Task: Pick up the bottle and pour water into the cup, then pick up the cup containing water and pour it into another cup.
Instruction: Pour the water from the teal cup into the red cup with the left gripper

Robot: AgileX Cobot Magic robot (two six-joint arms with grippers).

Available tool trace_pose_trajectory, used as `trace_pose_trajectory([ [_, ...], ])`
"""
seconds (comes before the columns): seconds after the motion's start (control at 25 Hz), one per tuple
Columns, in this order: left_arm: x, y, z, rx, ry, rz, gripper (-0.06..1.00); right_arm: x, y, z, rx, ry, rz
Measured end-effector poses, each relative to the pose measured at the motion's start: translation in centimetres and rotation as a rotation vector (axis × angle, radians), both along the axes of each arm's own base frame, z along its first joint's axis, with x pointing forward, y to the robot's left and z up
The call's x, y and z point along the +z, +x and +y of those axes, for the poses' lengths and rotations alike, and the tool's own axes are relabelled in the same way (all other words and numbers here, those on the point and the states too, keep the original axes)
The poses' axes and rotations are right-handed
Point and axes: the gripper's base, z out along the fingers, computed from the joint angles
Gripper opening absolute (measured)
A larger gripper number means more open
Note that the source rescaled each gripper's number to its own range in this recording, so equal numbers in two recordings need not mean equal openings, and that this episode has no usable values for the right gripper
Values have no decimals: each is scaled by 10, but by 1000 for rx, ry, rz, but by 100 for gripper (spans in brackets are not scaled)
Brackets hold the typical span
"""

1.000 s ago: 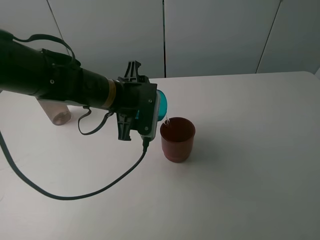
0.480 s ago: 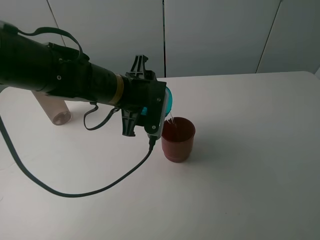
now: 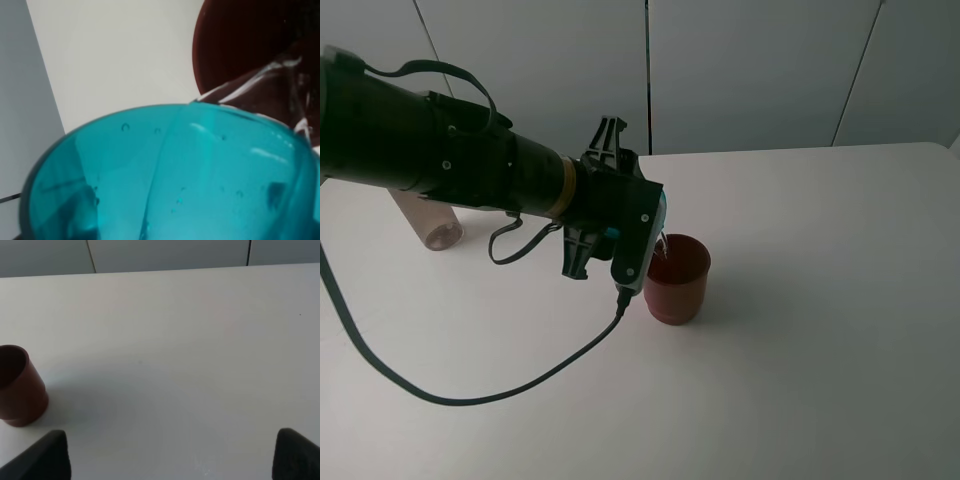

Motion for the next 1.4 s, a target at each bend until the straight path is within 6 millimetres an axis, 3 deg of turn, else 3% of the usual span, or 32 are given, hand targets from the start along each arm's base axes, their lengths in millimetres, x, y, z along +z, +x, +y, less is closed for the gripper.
trace_pose_trajectory([
  [1.4,11,0,-10,-129,138,-160,8,0,0,0,0,0,0],
])
